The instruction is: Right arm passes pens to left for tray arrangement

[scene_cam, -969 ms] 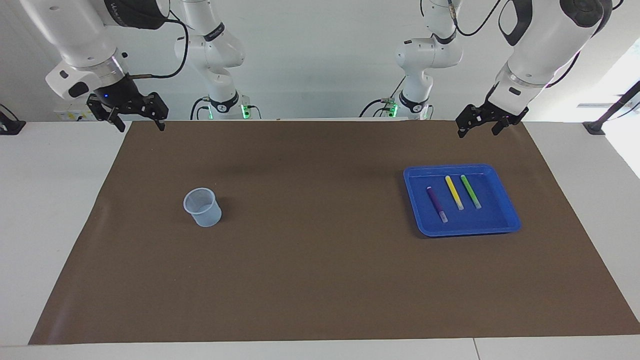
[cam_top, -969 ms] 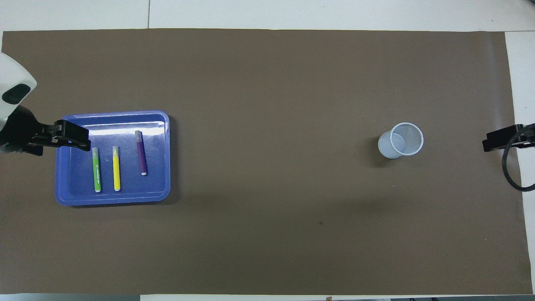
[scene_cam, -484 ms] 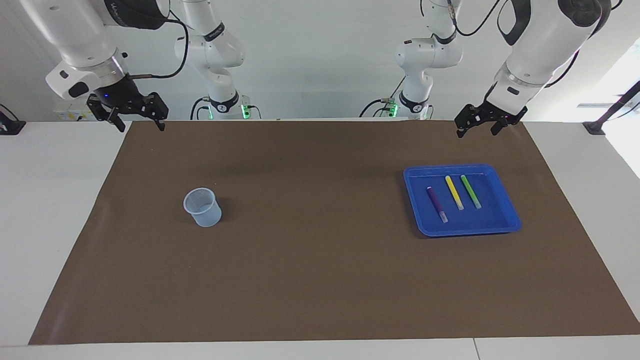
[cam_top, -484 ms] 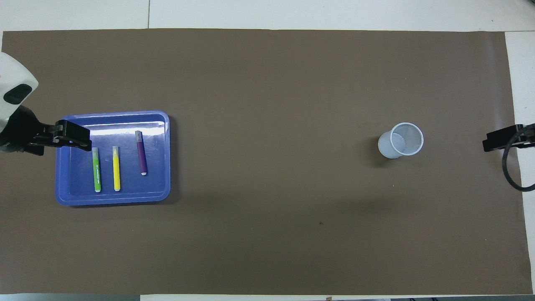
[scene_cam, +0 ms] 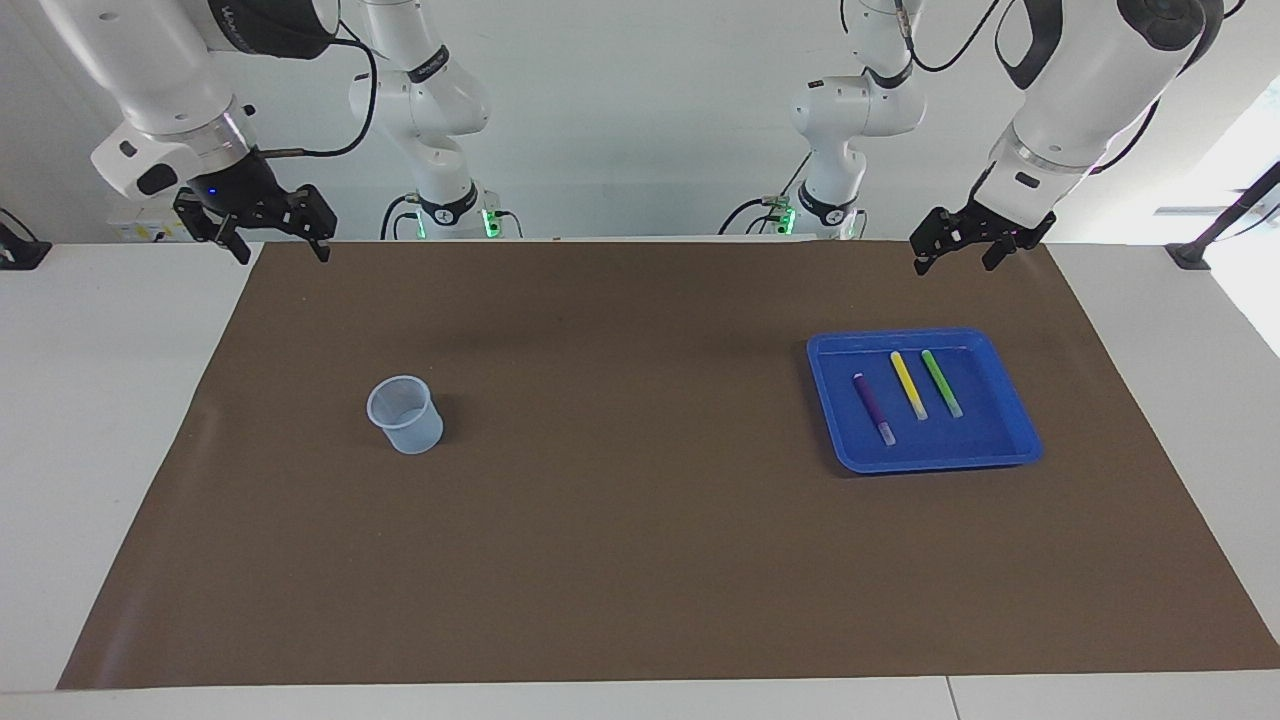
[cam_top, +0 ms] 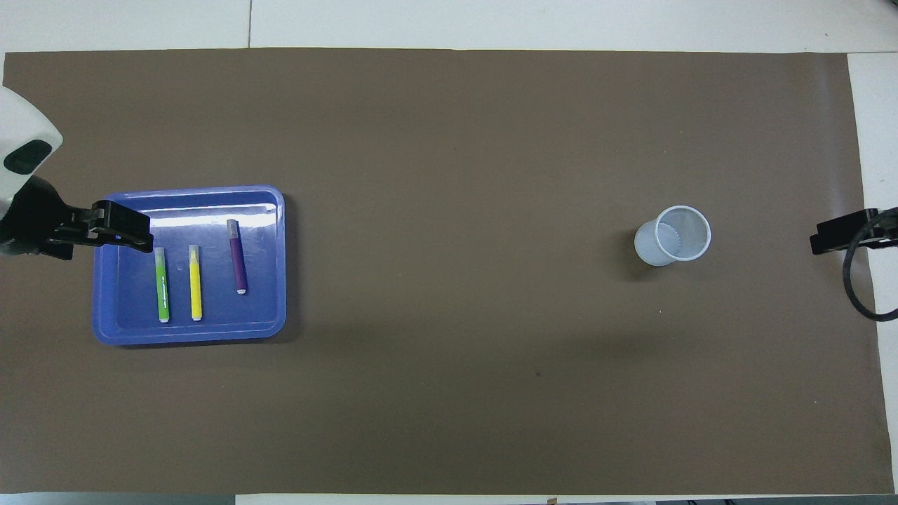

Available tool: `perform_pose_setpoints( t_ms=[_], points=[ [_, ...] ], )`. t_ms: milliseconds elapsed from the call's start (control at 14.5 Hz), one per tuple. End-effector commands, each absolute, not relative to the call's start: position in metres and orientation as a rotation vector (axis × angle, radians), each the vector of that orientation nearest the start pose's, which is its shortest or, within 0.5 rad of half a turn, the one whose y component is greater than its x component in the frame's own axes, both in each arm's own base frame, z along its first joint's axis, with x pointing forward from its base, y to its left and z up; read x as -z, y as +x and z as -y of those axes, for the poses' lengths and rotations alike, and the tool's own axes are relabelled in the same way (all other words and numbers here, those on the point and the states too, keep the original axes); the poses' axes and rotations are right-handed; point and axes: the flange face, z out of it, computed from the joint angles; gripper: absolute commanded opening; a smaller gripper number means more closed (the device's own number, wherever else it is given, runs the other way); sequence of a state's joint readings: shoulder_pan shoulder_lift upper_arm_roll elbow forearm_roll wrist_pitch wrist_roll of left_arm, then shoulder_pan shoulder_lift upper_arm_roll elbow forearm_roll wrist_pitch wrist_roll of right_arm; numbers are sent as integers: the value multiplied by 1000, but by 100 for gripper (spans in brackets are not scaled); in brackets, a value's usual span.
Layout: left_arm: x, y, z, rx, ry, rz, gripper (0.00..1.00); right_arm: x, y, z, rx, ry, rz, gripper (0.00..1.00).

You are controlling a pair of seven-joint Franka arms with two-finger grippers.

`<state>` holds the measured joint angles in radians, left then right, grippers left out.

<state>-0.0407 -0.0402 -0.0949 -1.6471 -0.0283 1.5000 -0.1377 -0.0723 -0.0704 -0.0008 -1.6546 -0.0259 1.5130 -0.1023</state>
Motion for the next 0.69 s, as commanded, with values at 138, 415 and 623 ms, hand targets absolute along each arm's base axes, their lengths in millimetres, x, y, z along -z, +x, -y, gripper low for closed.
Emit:
perform_pose_setpoints(
  t_ms=[138, 415, 623],
  points=[
    [-609, 530, 73, -165, -3148, -30, 100, -621, 518, 43, -117, -3153, 64, 100],
    [-609, 532, 64, -163, -3151, -66, 100, -621, 518, 43, -117, -3153, 64, 100],
    [-610, 532, 63, -170, -3152, -62, 100, -621, 518, 43, -119, -3153, 64, 100]
  ],
)
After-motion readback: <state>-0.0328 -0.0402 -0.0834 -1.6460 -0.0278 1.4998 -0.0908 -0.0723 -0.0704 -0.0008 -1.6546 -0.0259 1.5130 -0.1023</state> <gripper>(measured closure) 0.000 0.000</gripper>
